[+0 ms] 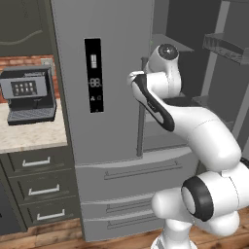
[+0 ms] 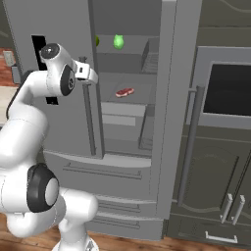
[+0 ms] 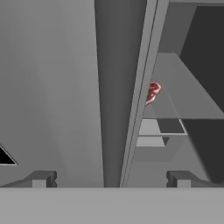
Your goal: Gather the lime and corn from the fridge and place them on a tray on the dining counter. Then gather the steaks from the fridge and place them on the other tray.
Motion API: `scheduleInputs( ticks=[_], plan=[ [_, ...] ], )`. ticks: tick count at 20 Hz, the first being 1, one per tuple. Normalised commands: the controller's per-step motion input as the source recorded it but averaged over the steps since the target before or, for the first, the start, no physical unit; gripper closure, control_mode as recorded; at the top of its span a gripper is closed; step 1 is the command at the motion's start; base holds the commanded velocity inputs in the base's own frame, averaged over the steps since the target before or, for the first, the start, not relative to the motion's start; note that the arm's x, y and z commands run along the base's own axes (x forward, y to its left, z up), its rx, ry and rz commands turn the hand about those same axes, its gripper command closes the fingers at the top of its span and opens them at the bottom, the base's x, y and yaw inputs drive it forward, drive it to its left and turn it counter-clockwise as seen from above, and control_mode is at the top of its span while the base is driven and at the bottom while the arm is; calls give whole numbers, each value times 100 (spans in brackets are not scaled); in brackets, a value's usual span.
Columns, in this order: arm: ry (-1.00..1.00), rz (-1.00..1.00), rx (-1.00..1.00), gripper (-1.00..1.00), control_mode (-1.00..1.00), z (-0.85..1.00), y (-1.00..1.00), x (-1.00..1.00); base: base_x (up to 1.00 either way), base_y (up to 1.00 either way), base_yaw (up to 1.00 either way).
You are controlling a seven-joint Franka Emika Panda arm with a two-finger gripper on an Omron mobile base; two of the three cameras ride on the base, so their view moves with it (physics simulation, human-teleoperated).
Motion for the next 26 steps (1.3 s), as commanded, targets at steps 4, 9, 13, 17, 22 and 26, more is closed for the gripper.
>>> scheduleInputs(
  ticks=[4, 9, 13, 17, 22, 26],
  plan=[
    [-3, 0, 2, -100, -100, 0, 0, 37, 0, 0, 0],
    [-3, 0, 7, -100, -100, 0, 0, 31, 0, 0, 0],
    [-1, 0, 7, -100, -100, -1, 0, 36, 0, 0, 0],
    [0, 0, 6, -100, -100, -6, 1, 41, 0, 0, 0],
    [0, 0, 2, 100, -100, -10, 8, 29, 0, 0, 0],
    [5, 0, 0, 100, -100, -8, 9, -9, 0, 0, 0]
  ],
)
